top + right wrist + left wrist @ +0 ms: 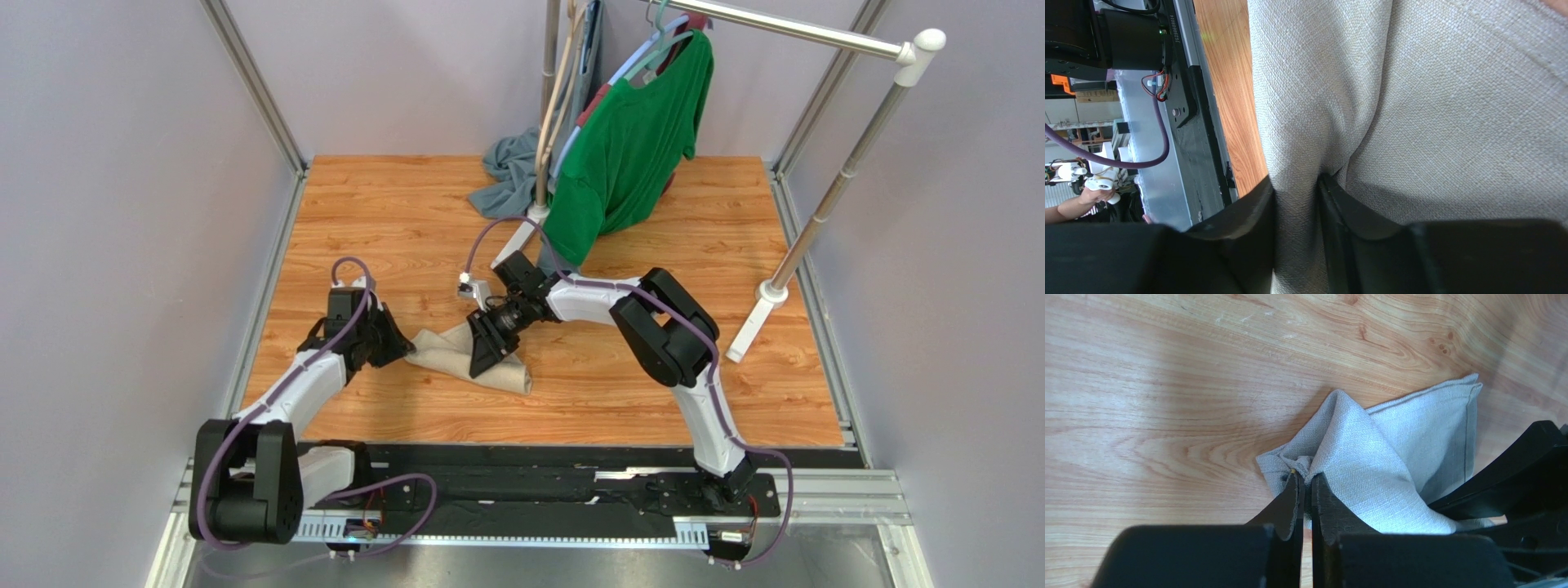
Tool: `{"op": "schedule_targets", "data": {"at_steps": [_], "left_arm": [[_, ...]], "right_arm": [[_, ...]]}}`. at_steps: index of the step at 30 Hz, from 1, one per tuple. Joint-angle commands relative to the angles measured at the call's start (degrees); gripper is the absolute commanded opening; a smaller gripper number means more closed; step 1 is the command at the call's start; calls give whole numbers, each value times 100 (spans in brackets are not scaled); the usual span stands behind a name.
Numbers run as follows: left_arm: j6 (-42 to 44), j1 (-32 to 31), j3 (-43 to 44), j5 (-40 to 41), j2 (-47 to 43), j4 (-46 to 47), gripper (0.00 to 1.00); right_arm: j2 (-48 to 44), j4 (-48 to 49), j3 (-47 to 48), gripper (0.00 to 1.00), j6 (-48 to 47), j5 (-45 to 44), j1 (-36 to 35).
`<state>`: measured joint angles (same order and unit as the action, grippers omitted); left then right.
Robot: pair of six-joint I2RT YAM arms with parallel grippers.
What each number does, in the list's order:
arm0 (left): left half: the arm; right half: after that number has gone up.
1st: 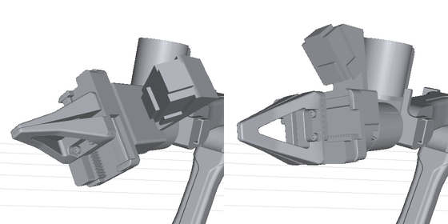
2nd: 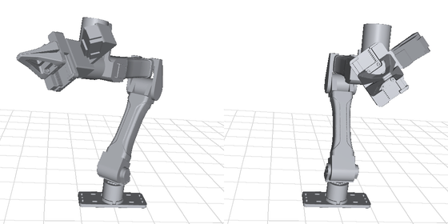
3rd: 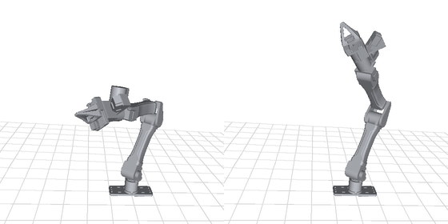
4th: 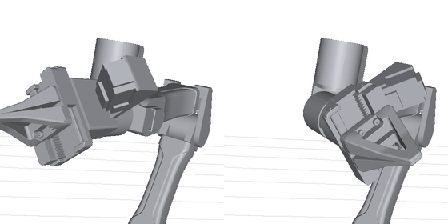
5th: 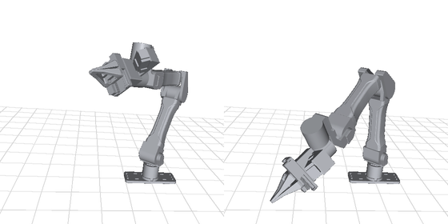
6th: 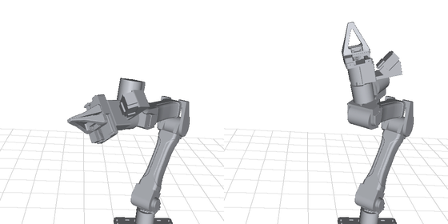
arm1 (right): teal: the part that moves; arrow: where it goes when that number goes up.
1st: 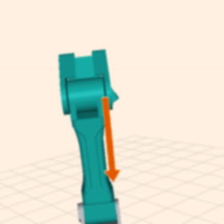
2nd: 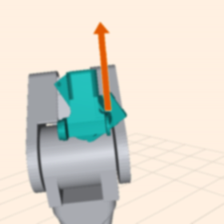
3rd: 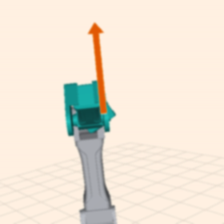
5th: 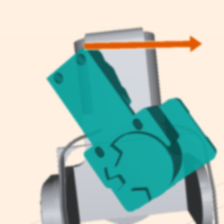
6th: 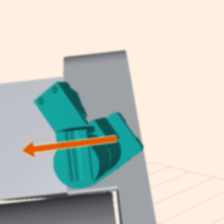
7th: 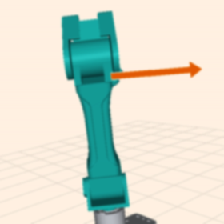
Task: Fold the napkin, place the utensils inside, and roll it up
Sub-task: Roll the napkin with the utensil
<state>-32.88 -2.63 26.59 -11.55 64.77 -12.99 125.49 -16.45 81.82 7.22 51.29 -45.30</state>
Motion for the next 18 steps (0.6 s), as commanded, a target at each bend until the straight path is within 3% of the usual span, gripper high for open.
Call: {"op": "schedule_targets", "data": {"at_steps": [1,4,7,18], "left_arm": [[80,-18,276,-93,228,-19,0],[115,-18,373,-84,369,-133,0],[142,-18,443,-136,527,-204,0],[151,-18,479,-198,624,-204,0]], "right_arm": [[-165,-473,-8,46,-89,-435,-84],[-516,-508,-61,58,-107,-724,-155],[-902,-517,-114,64,-125,-1233,-277],[-2090,-26,-606,68,-861,-4538,-1410]]}}
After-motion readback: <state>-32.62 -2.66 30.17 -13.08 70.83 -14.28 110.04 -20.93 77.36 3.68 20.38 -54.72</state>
